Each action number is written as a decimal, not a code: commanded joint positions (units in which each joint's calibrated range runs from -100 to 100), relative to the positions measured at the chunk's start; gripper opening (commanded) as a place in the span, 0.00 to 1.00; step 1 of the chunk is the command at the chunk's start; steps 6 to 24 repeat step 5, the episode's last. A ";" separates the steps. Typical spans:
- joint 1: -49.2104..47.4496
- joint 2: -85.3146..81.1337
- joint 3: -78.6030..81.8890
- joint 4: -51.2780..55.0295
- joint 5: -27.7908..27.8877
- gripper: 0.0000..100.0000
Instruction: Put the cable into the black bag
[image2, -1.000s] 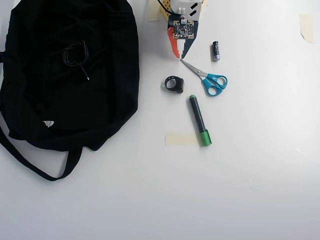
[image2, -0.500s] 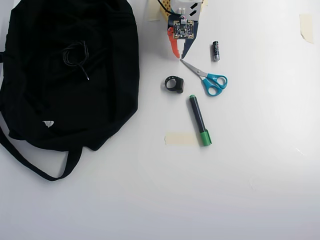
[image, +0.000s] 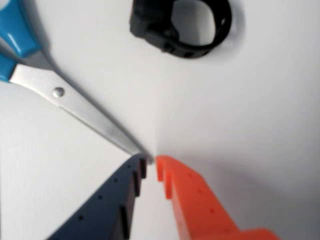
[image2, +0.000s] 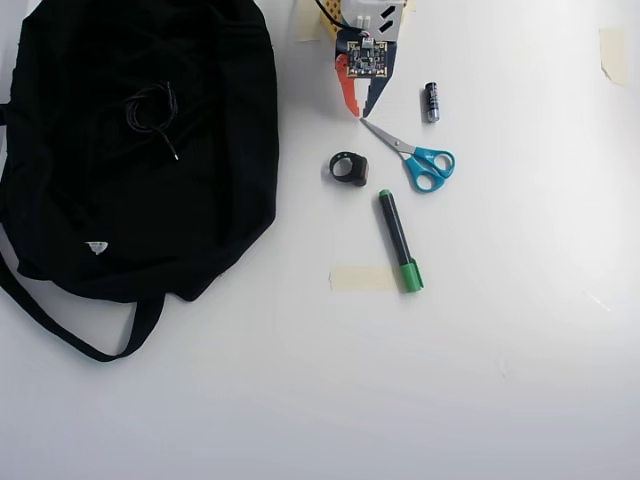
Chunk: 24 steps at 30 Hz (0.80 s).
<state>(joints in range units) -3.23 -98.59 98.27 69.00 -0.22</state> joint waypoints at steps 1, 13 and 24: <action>-0.13 -0.33 1.01 2.49 0.11 0.02; -0.13 -0.33 1.01 2.49 0.11 0.02; -0.13 -0.33 1.01 2.49 0.11 0.02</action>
